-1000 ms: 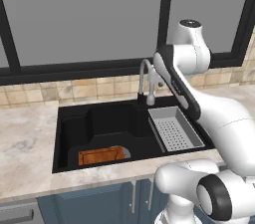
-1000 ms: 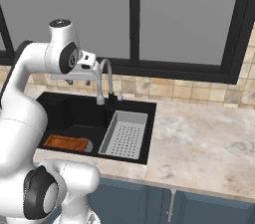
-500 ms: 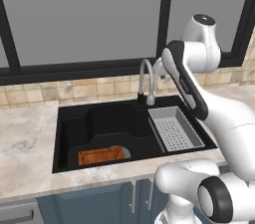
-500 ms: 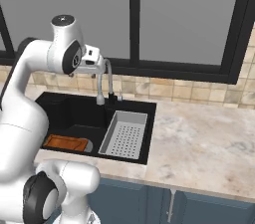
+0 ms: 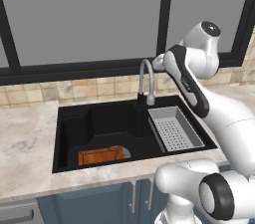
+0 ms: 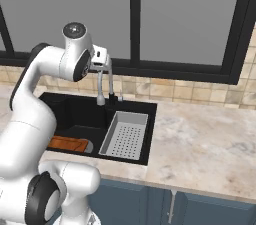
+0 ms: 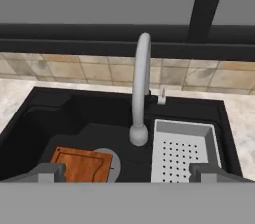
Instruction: Turn on the sink faucet with hot water and rinse the cutting board for ten seconds, then turn off the faucet. Push the cutting board to reach the water if necessary.
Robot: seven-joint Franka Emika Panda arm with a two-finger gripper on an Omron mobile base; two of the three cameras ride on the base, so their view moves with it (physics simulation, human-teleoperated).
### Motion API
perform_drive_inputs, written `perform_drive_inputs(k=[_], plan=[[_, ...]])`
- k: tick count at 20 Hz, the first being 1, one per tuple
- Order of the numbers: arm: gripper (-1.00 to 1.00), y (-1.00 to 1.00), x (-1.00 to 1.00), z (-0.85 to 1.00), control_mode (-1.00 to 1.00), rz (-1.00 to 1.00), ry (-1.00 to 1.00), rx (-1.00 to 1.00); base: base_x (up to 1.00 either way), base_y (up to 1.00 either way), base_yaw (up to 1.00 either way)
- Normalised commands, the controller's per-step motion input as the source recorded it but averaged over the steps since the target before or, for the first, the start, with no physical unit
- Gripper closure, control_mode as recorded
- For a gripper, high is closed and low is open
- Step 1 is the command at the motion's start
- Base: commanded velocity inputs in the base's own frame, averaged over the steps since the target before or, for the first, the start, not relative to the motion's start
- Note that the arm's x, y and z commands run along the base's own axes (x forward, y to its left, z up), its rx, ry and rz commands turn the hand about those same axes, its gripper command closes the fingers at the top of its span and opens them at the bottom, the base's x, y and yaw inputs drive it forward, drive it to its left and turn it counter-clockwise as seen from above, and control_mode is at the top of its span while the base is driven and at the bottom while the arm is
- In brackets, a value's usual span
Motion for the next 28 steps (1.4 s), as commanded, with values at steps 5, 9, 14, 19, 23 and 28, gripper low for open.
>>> perform_drive_inputs(k=[5,9,14,19,23,28], plan=[[-1.0,0.0,0.49,0.0,-1.0,-0.04,0.03,0.0,0.0,0.0,0.0],[-1.0,0.0,0.32,0.0,-1.0,-0.07,0.14,0.0,0.0,0.0,0.0],[-1.0,0.0,0.34,-0.01,-1.0,-0.08,0.19,-0.03,0.0,0.0,0.0],[-1.0,0.0,0.39,-0.18,-1.0,-0.03,0.07,-0.04,0.0,0.0,0.0],[-1.0,0.0,0.28,-0.28,-1.0,0.02,0.01,-0.02,0.0,0.0,0.0],[-1.0,0.0,0.19,-0.34,-1.0,0.09,0.0,-0.02,0.0,0.0,0.0]])
